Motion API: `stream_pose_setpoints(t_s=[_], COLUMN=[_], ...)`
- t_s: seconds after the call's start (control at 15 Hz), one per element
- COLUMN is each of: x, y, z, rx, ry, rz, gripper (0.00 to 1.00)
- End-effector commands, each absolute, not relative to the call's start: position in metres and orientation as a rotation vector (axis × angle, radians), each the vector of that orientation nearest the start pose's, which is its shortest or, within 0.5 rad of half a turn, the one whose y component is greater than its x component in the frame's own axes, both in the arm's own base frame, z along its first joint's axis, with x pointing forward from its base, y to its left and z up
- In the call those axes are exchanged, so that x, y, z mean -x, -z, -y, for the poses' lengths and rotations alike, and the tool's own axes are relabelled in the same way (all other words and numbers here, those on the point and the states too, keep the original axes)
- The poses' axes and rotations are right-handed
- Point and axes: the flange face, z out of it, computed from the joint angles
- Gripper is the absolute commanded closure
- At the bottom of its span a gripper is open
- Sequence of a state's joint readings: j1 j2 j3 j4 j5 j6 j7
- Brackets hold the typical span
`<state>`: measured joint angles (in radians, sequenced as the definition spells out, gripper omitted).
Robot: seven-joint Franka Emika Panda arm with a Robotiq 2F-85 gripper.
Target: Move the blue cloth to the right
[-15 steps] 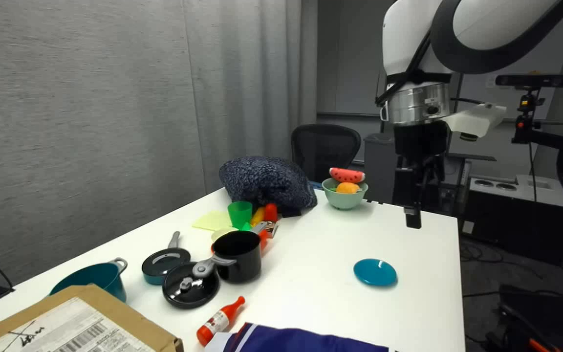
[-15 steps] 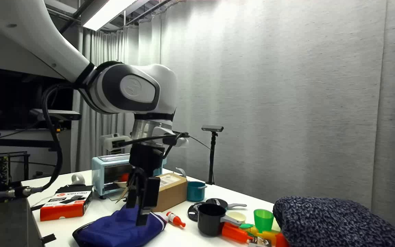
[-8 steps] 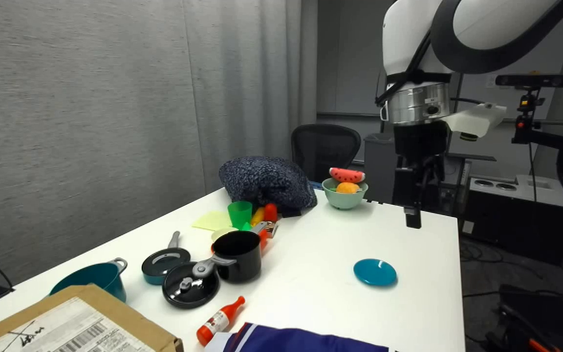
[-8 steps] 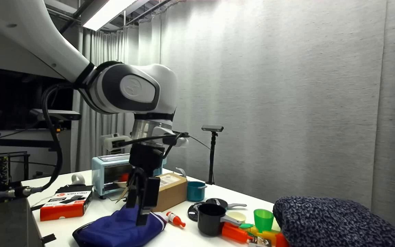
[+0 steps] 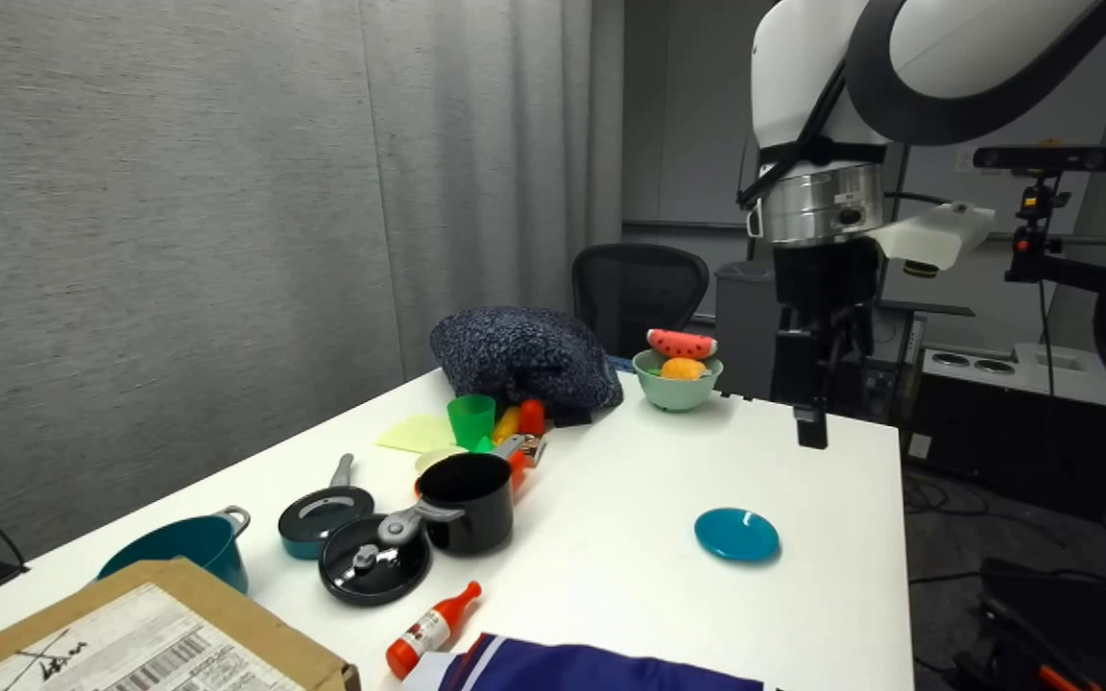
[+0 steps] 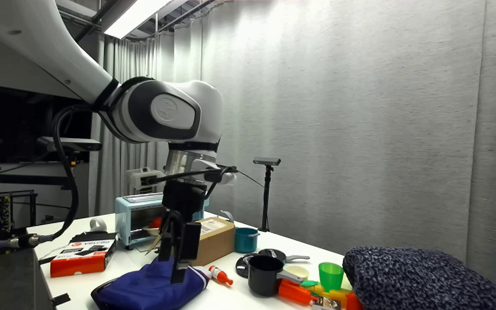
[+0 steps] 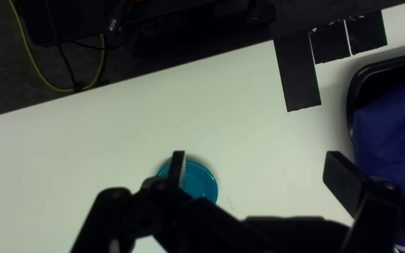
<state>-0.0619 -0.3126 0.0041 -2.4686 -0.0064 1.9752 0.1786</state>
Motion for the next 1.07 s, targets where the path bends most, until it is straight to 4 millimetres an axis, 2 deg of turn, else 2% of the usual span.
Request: stream_pose_setpoints(t_s=[0.0, 0.13, 0.27, 0.4, 0.47, 0.6, 0.73, 0.8, 0.87, 1.0], x=[-0.432, -0.445, -0.449, -0.454, -0.475, -0.490, -0.504, -0.509, -0.489, -0.498], y=[-0.393, -0.391, -0.391, -0.383, -0.361, -0.347, -0.336, -0.331, -0.337, -0.327], z=[0.020, 0.012, 0.018, 0.016, -0.031, -0.063, -0.108, -0.124, -0.100, -0.127], rx=[3.133, 3.120, 3.100, 3.076, 3.051, 3.004, 2.984, 2.978, 3.012, 3.003], ry=[-0.247, -0.210, -0.215, -0.236, -0.239, -0.232, -0.233, -0.233, -0.234, -0.248], rz=[-0.331, -0.279, -0.201, -0.119, -0.063, 0.000, 0.094, 0.138, 0.078, 0.140], gripper=[0.00, 0.00, 0.00, 0.00, 0.00, 0.00, 0.00, 0.00, 0.00, 0.00])
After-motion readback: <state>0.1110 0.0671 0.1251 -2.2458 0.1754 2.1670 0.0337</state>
